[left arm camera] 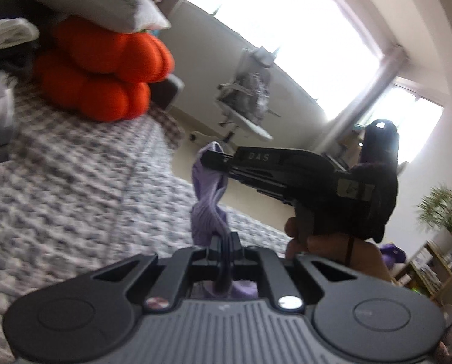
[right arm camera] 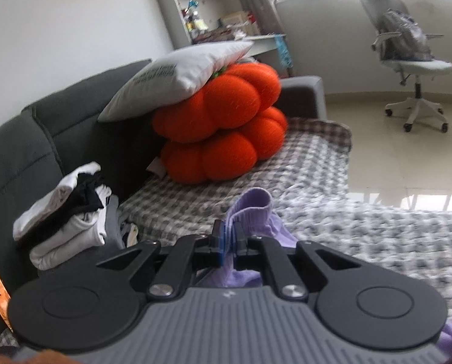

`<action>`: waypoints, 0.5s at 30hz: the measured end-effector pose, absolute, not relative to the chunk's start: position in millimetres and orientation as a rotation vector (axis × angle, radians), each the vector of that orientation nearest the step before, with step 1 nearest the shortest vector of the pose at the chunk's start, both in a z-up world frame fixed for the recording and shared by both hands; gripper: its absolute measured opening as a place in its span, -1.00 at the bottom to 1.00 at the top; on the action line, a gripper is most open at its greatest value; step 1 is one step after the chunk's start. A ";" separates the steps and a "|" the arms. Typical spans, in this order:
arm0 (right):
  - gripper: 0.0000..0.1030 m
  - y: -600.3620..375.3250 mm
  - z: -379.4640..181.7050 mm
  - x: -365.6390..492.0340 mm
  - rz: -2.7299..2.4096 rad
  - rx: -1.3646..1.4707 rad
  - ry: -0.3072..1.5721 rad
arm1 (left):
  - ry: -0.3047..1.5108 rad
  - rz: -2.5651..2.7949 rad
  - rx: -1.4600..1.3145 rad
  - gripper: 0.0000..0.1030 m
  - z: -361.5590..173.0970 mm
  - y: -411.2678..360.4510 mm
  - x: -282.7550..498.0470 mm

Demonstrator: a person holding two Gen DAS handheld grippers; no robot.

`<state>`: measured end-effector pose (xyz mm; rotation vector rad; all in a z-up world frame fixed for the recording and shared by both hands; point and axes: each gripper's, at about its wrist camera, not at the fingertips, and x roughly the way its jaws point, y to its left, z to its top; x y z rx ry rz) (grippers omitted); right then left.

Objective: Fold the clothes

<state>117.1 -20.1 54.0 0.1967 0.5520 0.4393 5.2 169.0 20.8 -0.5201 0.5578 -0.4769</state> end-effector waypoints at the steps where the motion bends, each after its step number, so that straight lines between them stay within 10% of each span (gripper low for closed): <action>1: -0.88 -14.2 50.7 121.0 0.447 0.192 0.559 | 0.561 -0.454 -0.519 -0.92 18.1 174.1 6.0; 15: -0.88 54.9 3.0 161.8 0.523 0.148 0.640 | 0.602 -0.215 -0.480 -0.92 -9.5 222.7 21.5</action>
